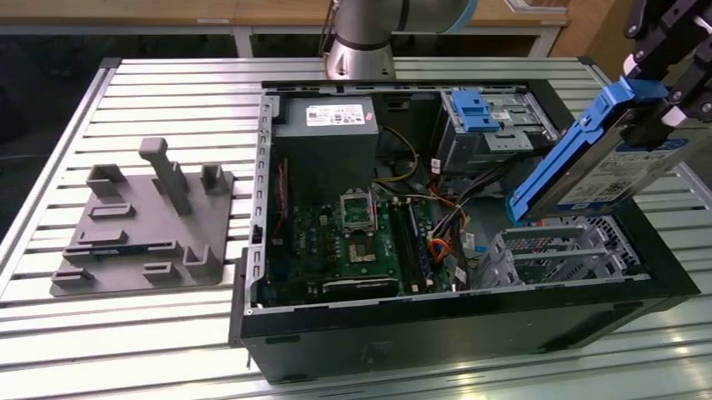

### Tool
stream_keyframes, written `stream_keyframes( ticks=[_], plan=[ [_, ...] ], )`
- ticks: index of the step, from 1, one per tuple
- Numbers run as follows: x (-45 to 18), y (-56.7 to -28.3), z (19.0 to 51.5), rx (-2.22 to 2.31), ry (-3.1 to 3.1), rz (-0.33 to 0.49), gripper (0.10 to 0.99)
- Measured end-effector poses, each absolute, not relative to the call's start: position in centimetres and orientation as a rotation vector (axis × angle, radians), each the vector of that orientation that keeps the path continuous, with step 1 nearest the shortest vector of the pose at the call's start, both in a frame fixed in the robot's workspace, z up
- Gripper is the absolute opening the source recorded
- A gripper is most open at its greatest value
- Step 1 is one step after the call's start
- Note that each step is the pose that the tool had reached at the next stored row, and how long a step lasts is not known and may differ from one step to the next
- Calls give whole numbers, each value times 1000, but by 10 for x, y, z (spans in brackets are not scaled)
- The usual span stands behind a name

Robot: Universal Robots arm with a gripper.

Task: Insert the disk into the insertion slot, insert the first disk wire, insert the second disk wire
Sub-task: 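Insert the disk into the insertion slot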

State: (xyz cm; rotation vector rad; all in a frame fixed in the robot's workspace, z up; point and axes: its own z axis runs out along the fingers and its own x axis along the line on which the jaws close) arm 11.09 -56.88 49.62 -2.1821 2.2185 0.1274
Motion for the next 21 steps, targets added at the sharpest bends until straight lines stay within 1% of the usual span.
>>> stream_keyframes(
  ticks=[21],
  plan=[
    [121,-569,492,-2182,2218,126,361]
  ],
)
